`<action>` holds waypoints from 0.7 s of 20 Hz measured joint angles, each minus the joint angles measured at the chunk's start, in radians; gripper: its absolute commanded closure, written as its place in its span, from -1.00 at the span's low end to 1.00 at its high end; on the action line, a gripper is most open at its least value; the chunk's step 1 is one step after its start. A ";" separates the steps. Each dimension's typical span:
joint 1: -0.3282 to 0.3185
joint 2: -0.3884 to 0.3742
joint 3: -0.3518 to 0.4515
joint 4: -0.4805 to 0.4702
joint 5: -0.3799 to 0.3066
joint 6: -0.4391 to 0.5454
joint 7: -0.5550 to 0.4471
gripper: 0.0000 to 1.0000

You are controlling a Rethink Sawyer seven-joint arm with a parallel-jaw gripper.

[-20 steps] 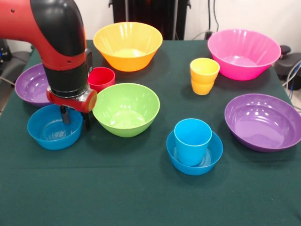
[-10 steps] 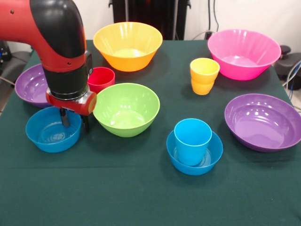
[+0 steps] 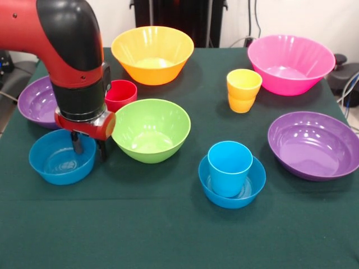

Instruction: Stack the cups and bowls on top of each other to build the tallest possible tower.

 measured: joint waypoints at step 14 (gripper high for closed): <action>0.025 0.017 0.001 -0.050 0.000 0.027 0.000 -1.00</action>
